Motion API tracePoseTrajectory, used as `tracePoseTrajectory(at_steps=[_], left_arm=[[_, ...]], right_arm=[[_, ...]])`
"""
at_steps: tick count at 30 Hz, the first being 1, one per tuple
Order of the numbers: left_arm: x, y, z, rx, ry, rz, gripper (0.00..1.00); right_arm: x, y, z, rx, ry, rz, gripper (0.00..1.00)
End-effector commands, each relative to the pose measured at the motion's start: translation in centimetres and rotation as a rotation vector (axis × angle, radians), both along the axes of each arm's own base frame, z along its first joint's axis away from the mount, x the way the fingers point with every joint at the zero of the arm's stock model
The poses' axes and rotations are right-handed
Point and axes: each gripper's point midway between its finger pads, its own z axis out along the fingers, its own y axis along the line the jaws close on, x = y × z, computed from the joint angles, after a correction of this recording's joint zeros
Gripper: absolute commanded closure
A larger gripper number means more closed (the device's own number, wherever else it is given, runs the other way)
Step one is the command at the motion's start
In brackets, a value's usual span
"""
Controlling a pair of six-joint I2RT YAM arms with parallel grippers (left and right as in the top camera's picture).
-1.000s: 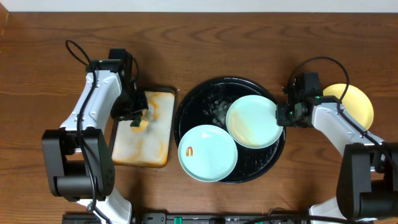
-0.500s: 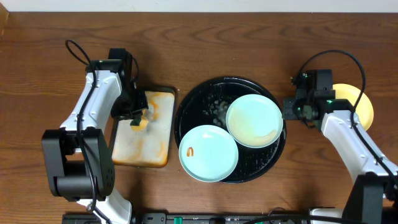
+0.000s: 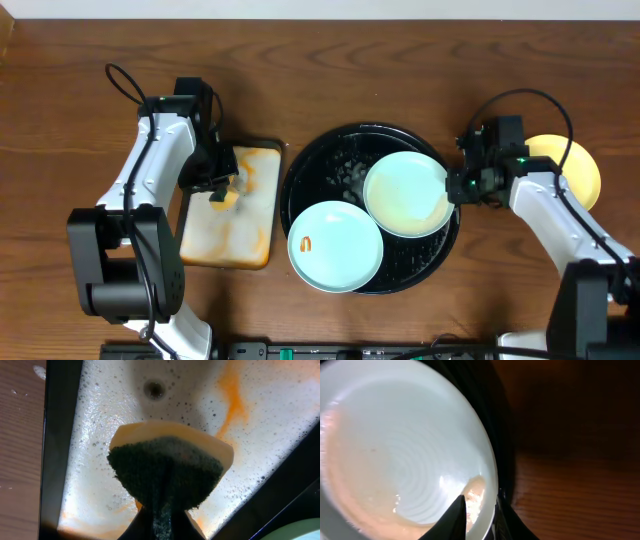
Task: Clean dirty plates on tray and stack at the side
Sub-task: 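Lift the larger light-blue plate off the black tray with the right gripper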
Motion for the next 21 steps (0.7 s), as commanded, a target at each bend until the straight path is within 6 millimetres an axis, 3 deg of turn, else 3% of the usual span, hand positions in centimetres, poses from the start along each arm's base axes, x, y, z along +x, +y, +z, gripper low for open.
tracePoseTrajectory(at_steps=[1, 13, 21], left_arm=[[-0.1, 0.3, -0.1, 0.015, 0.004, -0.013, 0.91], [-0.1, 0.3, -0.1, 0.015, 0.004, -0.013, 0.91], [-0.1, 0.3, -0.1, 0.015, 0.004, -0.013, 0.91]], right_arm=[[0.1, 0.0, -1.4, -0.002, 0.037, -0.019, 0.82], [-0.8, 1.1, -2.2, 0.018, 0.083, -0.024, 0.86], [0.2, 2.0, -2.0, 0.041, 0.046, -0.048, 0.84]])
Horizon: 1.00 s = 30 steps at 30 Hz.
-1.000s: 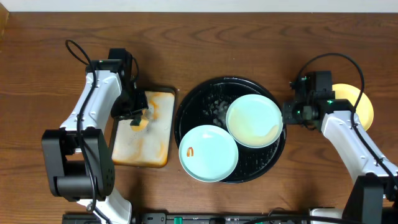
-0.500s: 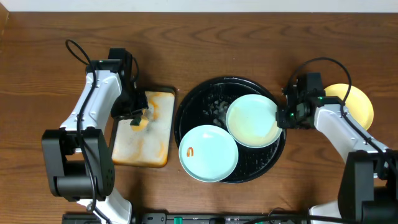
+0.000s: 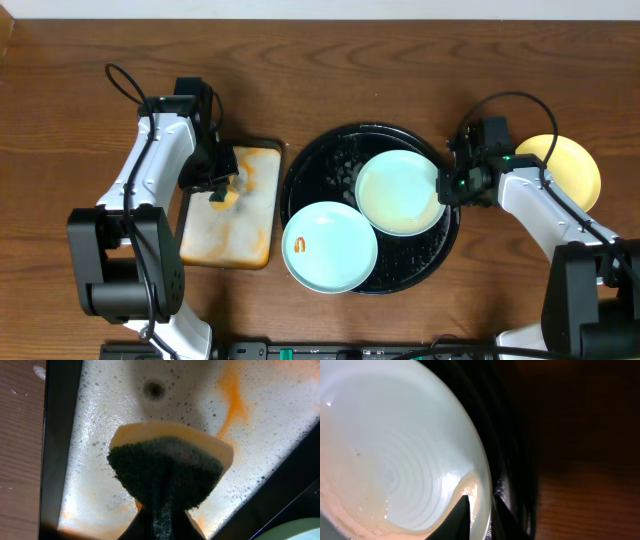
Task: Clean dirty plates on tray and stack at the side
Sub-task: 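Lift the larger light-blue plate off the black tray with the right gripper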
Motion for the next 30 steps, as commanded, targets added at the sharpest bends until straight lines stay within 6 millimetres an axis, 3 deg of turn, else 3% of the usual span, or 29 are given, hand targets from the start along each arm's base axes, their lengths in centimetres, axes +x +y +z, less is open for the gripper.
tracePoseTrajectory(at_steps=[1, 4, 10, 15, 19, 24, 30], left_arm=[[-0.1, 0.3, -0.1, 0.015, 0.004, -0.013, 0.91], [-0.1, 0.3, -0.1, 0.015, 0.004, -0.013, 0.90], [-0.1, 0.3, -0.1, 0.015, 0.004, -0.013, 0.91], [0.0, 0.3, -0.1, 0.015, 0.001, -0.013, 0.90], [0.0, 0.3, -0.1, 0.015, 0.001, -0.013, 0.90], [0.0, 0.3, -0.1, 0.015, 0.001, -0.013, 0.90], [0.0, 0.3, -0.1, 0.015, 0.000, -0.013, 0.90]], right_arm=[[0.1, 0.3, -0.4, 0.005, 0.006, -0.018, 0.82], [0.7, -0.4, -0.4, -0.039, -0.029, 0.038, 0.75], [1.9, -0.6, -0.6, -0.057, -0.076, 0.081, 0.75], [2.2, 0.0, -2.5, -0.034, -0.056, 0.100, 0.82], [2.6, 0.1, -3.1, -0.030, -0.061, 0.103, 0.96], [3.2, 0.0, -1.9, -0.029, -0.092, 0.096, 0.99], [4.6, -1.9, 2.5, -0.127, -0.205, 0.026, 0.99]])
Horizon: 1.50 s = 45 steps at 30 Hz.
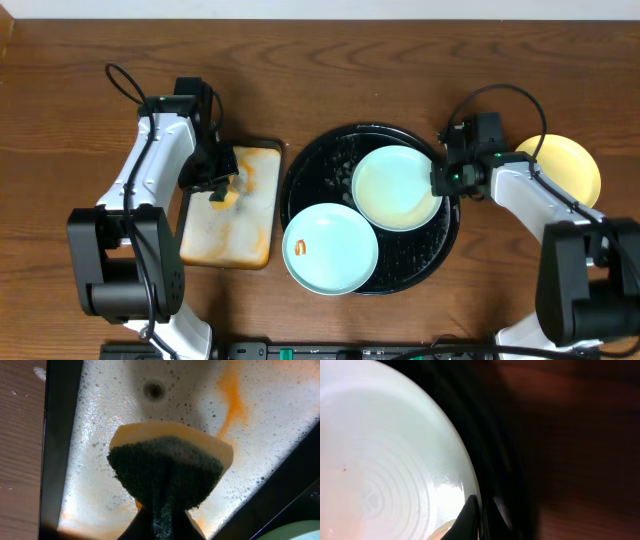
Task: Clean dirty plates on tray and stack at the side
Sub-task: 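Lift the larger light-blue plate off the black tray with the right gripper, then carry the light-blue plate right toward the yellow plate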
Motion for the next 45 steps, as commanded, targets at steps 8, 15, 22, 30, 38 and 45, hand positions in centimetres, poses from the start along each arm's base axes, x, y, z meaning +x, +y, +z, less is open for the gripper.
tracePoseTrajectory(at_steps=[8, 15, 22, 30, 38, 45], left_arm=[[0.6, 0.3, -0.1, 0.015, -0.021, -0.013, 0.90], [1.4, 0.3, -0.1, 0.016, -0.056, -0.017, 0.92], [1.4, 0.4, -0.1, 0.023, -0.056, -0.017, 0.92], [1.4, 0.4, -0.1, 0.023, -0.056, -0.017, 0.92], [1.4, 0.4, -0.1, 0.023, -0.057, -0.017, 0.92], [1.4, 0.4, -0.1, 0.023, -0.057, -0.017, 0.92]], right_arm=[[1.4, -4.2, 11.1, -0.316, -0.302, -0.135, 0.99], [0.5, -2.6, 14.8, -0.550, -0.427, -0.097, 0.99], [-1.0, -0.2, 18.7, -0.769, -0.579, -0.082, 0.99], [-3.2, 3.4, 22.4, -0.972, -0.739, -0.021, 0.99], [-3.9, 3.9, 23.8, -1.057, -0.781, -0.015, 0.99], [-3.9, 4.8, 24.1, -1.053, -0.802, 0.005, 0.99]])
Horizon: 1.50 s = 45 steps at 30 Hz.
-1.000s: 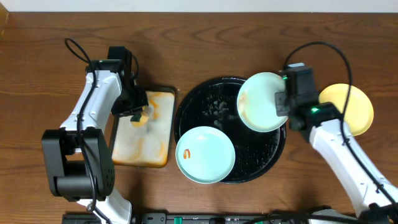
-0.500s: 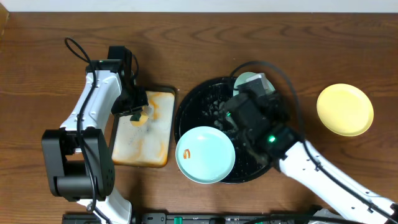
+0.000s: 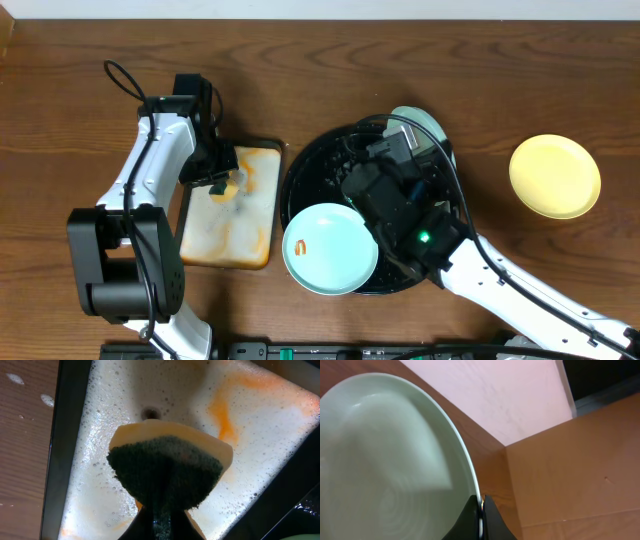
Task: Clean dirty plates on tray and stack at the side
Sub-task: 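Carry the light-blue plate right toward the yellow plate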
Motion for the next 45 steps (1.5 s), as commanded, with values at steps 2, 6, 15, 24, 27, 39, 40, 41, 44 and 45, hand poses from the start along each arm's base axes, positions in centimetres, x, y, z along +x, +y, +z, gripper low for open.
tracePoseTrajectory(at_steps=[2, 6, 15, 24, 27, 39, 40, 41, 44, 45], left_arm=[[-0.08, 0.24, -0.11, 0.013, 0.005, -0.016, 0.92], [-0.07, 0.24, -0.11, 0.013, 0.004, -0.016, 0.92], [-0.07, 0.23, -0.11, 0.012, 0.004, -0.016, 0.92], [-0.07, 0.23, -0.11, 0.012, 0.004, -0.016, 0.92], [-0.07, 0.24, -0.11, 0.013, 0.004, -0.016, 0.92], [-0.08, 0.22, -0.11, 0.012, 0.005, -0.016, 0.92], [-0.08, 0.23, -0.11, 0.012, 0.005, -0.016, 0.92], [-0.08, 0.23, -0.11, 0.012, 0.005, -0.016, 0.92], [-0.08, 0.22, -0.11, 0.012, 0.005, -0.016, 0.92], [-0.09, 0.23, -0.11, 0.012, 0.005, -0.016, 0.92]], right_arm=[[-0.41, 0.10, 1.84, -0.013, -0.049, -0.011, 0.99], [-0.44, 0.16, 1.86, -0.013, -0.050, -0.009, 0.99], [-0.44, 0.17, 1.85, -0.013, -0.050, -0.009, 0.99], [-0.42, 0.19, 1.88, -0.011, -0.052, -0.009, 0.99], [-0.39, 0.23, 1.92, -0.007, -0.055, -0.009, 0.99], [-0.36, 0.27, 1.98, -0.002, -0.060, -0.009, 0.99], [-0.36, 0.27, 1.98, -0.002, -0.060, -0.009, 0.99], [-0.36, 0.27, 1.97, -0.002, -0.059, -0.009, 0.99], [-0.36, 0.27, 1.98, -0.002, -0.060, -0.009, 0.99], [-0.36, 0.27, 1.98, -0.002, -0.060, -0.009, 0.99]])
